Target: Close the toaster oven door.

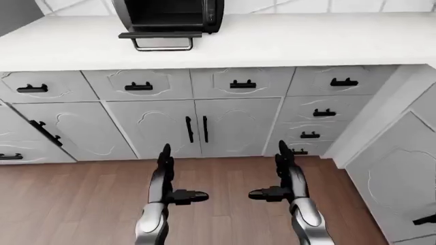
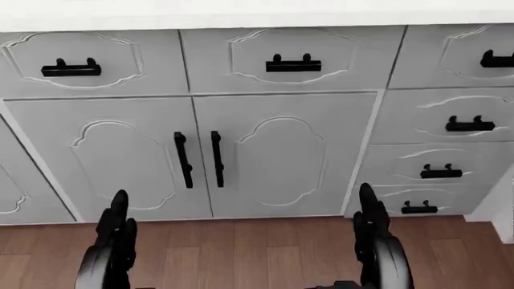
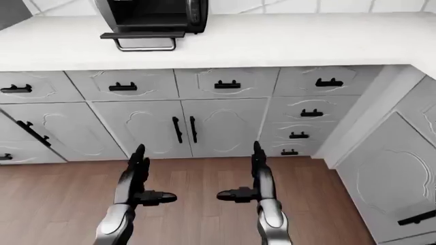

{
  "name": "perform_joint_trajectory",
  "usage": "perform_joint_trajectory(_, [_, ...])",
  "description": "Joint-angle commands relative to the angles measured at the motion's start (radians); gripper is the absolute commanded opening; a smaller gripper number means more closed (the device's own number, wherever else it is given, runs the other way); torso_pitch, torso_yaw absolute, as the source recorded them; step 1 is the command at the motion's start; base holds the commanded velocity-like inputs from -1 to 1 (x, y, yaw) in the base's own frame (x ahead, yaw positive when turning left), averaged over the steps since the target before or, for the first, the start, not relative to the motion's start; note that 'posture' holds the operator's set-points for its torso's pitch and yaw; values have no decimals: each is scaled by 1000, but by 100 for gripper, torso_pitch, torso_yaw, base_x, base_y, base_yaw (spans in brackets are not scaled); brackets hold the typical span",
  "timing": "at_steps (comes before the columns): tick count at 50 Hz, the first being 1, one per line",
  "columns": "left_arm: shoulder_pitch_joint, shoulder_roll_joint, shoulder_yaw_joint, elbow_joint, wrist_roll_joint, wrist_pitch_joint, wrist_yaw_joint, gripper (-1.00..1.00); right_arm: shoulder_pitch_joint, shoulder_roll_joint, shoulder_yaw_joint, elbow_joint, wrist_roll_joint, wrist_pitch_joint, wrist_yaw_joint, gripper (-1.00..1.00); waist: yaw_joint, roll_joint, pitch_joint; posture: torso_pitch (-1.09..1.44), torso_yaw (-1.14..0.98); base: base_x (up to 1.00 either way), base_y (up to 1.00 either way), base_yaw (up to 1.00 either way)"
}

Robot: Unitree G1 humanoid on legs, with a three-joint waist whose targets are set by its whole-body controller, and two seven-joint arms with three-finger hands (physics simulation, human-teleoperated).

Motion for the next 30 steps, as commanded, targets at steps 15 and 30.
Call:
perform_joint_trajectory(15, [-68, 64, 114, -316, -64, 161, -87, 100, -105, -34, -71, -375, 87, 201, -4, 100, 10, -4, -83, 0, 0, 0, 0, 0])
perform_joint_trajectory(30, [-158, 177, 279, -372, -160, 261, -89, 100, -199, -95, -133, -486, 129, 309, -11, 100, 8, 4, -86, 0, 0, 0, 0, 0])
